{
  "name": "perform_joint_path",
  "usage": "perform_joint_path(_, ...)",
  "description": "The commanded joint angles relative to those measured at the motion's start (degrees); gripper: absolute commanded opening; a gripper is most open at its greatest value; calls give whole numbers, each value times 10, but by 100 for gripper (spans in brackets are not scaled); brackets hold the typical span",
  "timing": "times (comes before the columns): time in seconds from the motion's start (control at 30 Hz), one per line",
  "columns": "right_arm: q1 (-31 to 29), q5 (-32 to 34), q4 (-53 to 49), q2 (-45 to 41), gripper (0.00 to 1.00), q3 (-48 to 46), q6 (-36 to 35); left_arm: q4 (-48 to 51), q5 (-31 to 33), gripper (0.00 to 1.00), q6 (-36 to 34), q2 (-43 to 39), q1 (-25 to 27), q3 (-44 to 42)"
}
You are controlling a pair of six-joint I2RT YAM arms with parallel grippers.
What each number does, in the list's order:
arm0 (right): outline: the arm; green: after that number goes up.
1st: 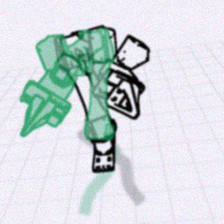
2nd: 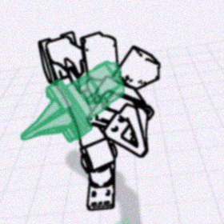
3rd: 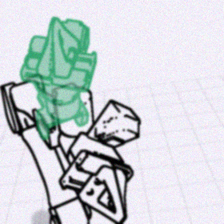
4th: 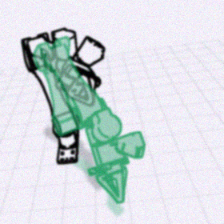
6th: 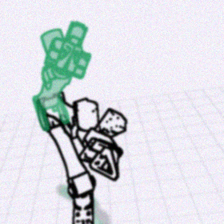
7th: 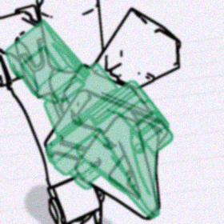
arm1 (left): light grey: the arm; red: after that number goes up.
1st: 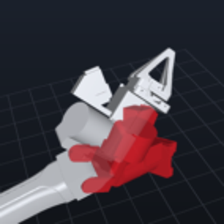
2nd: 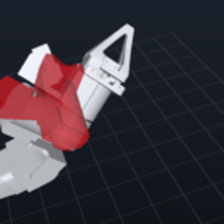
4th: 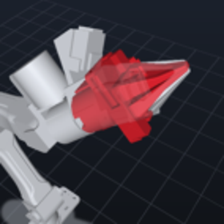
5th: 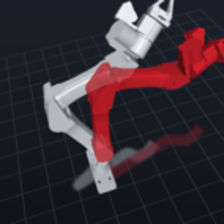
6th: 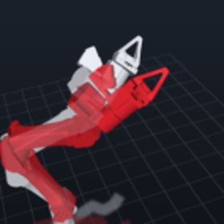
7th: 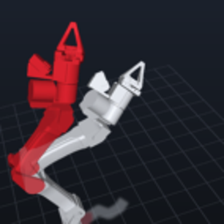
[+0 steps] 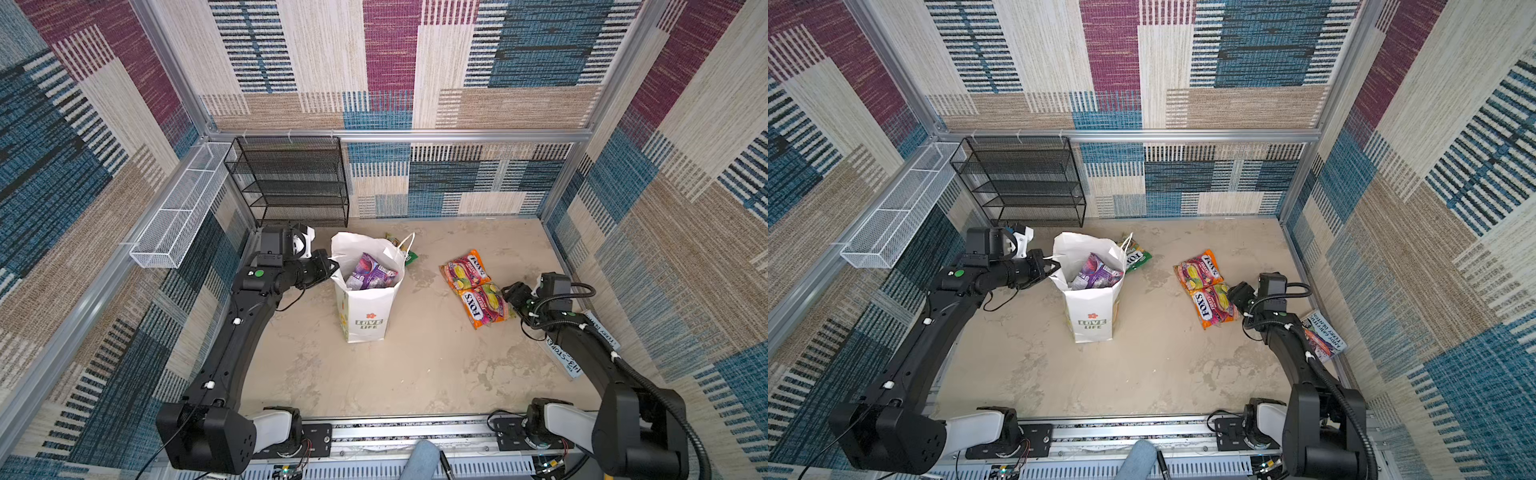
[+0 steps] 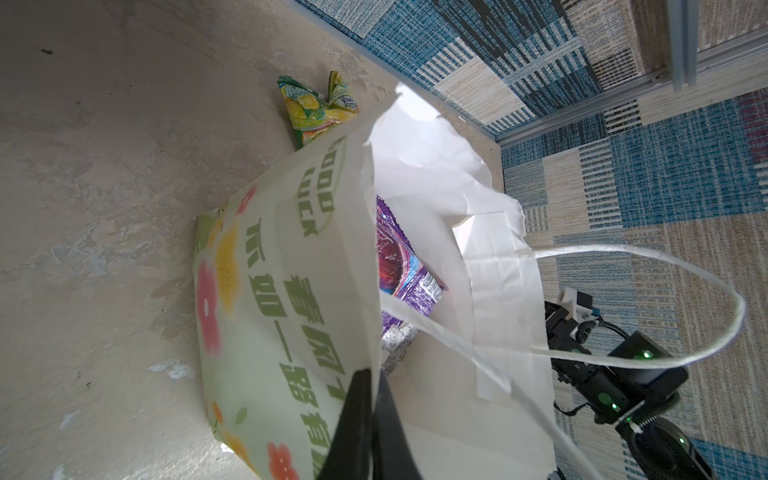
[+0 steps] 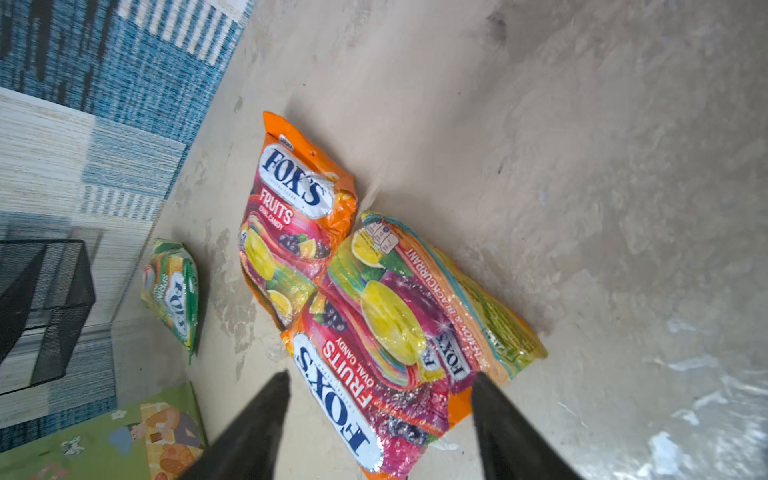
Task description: Place the snacks into the paper bag
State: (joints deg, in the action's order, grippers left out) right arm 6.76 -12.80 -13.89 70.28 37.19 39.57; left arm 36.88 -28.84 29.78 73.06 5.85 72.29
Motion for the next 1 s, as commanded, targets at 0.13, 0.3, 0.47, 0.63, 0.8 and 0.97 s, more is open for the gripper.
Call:
perform_joint_path(0.13, 0, 28, -11, 123, 100, 47, -46, -18, -13, 0, 1, -2, 0, -1)
perform_joint_path(0.3, 0, 44, 12, 137, 100, 48, -63, -18, -15, 0, 2, -3, 0, -1)
perform_joint_path(0.47, 0, -4, 31, 166, 100, 41, -80, -19, -18, 0, 2, -5, 0, -1)
perform_joint_path(0.63, -3, -47, 37, 189, 100, 39, -86, -20, -18, 0, 3, -5, 0, -1)
perform_joint_path(0.8, -54, -66, 25, 151, 100, 20, -89, -19, -18, 0, 3, -7, 0, -1)
perform_joint_path(0.97, -98, -64, 13, 120, 100, -4, -83, -20, -18, 0, 3, -6, -1, -1)
